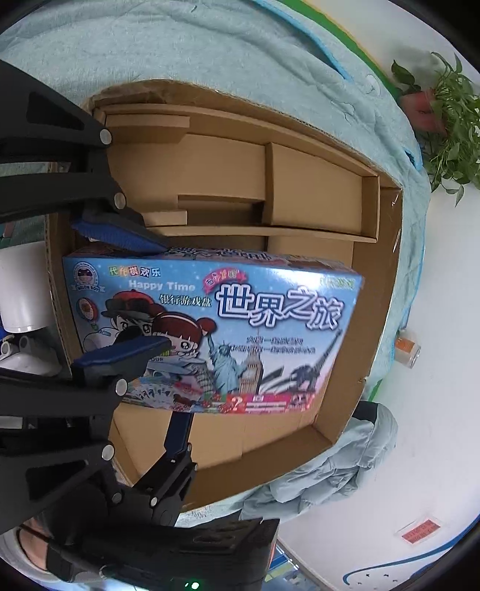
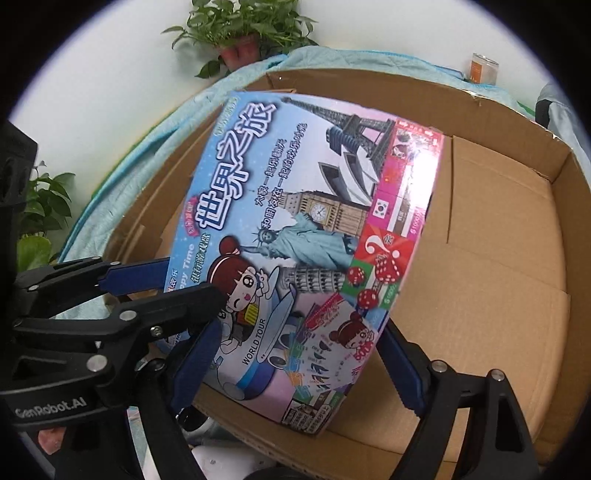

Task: Organize rigid objects
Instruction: 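Carry the game box into the large box and lower it flat, then open the left gripper and move toward the silver metal can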

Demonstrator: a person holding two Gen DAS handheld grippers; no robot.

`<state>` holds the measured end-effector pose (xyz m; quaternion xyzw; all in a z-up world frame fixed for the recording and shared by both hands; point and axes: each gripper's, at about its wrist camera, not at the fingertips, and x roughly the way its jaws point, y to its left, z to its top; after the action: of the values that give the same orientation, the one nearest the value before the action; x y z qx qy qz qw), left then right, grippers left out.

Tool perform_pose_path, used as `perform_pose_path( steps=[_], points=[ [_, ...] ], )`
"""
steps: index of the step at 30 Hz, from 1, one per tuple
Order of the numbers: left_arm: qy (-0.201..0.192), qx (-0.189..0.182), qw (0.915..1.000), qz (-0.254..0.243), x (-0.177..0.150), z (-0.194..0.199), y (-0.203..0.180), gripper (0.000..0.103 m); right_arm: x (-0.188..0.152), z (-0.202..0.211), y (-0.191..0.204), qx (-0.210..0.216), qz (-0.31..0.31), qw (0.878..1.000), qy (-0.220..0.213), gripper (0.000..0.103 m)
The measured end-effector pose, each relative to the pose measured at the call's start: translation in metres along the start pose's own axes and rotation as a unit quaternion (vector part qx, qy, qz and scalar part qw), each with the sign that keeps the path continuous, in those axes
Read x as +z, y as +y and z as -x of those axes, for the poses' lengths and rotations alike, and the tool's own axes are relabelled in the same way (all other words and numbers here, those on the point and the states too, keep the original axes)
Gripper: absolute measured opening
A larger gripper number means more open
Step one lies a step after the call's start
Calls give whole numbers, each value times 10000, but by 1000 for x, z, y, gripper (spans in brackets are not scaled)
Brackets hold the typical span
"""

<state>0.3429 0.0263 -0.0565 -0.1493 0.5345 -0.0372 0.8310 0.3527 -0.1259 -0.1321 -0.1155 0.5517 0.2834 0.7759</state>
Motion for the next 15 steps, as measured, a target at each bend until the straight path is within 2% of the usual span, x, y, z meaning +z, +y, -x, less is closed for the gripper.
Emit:
perform_pose_path(
  steps=[3, 5, 9, 11, 12, 13, 15],
  points=[
    [-16, -147, 9999, 9, 4, 1, 10, 43, 3, -4, -4, 111, -88, 9999, 94, 85],
    [-188, -151, 9997, -38, 3, 9, 13, 43, 4, -7, -8, 219, -253, 9992, 239, 85],
    [-513, -107, 9985, -165, -2, 30, 19, 43, -2, 1, -15, 209, -360, 9991, -1, 85],
    [-631, -97, 9977, -225, -7, 39, 20, 43, -4, -2, -18, 201, -395, 9990, 89, 67],
    [-679, -88, 9973, -259, -11, 43, 20, 43, -4, -6, -18, 124, -417, 9989, 164, 54],
    [-727, -91, 9969, -274, -13, 46, 19, 43, -4, -9, -17, 54, -449, 9988, 192, 51],
    [-887, -87, 9954, -342, -17, 53, 18, 45, -3, -6, -18, 156, -491, 9986, 127, 50]
  ],
)
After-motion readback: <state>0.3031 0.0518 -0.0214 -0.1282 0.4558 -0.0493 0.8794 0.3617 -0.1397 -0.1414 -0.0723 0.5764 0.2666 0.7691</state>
